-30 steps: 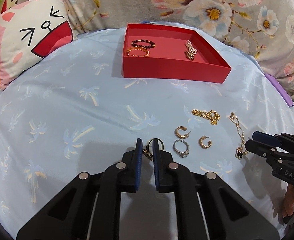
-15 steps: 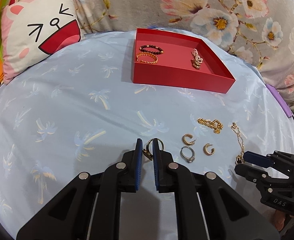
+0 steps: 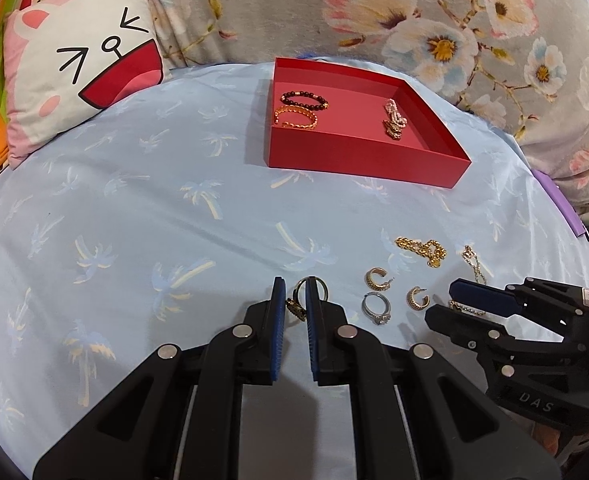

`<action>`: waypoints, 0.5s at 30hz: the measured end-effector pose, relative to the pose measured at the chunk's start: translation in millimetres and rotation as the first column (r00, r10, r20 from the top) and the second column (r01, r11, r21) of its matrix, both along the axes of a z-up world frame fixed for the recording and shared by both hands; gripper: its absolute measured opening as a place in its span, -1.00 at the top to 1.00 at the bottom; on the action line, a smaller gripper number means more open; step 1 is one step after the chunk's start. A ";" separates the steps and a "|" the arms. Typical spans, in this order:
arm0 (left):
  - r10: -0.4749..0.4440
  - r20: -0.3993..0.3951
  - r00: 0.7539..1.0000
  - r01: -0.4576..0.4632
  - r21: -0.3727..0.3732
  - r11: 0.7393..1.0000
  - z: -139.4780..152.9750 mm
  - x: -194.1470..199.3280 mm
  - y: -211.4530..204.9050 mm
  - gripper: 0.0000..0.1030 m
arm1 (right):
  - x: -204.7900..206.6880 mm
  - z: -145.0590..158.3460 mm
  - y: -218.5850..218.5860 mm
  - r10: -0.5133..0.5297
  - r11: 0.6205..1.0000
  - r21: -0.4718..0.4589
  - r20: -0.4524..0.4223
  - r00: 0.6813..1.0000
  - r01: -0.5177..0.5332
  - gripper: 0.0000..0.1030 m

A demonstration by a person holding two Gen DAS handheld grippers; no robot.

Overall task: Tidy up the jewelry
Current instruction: 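Grasp the silver ring with the right tool while the left tool holds its ring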

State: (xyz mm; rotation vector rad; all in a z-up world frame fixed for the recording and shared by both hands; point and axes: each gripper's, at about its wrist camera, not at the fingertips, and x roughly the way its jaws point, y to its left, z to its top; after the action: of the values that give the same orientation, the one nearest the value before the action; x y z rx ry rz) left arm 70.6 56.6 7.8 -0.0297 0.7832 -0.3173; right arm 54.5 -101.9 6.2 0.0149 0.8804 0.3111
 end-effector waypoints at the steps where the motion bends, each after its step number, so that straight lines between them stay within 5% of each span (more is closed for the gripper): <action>1: 0.002 0.003 1.000 -0.002 0.002 1.000 0.3 -0.2 0.2 0.82 | 1.0 0.2 4.5 0.017 1.000 0.009 -0.006 1.000 -0.017 0.34; 9: 0.008 0.004 1.000 -0.008 -0.003 1.000 1.0 0.7 4.4 0.82 | 11.0 -8.5 33.8 0.078 0.997 -0.001 -0.036 0.996 -0.078 0.43; 15: 0.012 0.001 1.000 -0.011 -0.007 1.000 0.6 0.8 6.5 0.82 | 16.1 -10.4 34.5 0.055 0.998 -0.035 -0.019 0.998 -0.055 0.74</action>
State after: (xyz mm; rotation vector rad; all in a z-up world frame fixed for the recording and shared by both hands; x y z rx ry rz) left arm 71.5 63.1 8.4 -0.0404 0.7805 -0.3090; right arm 70.6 -67.4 -4.2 -0.0393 0.9051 0.3475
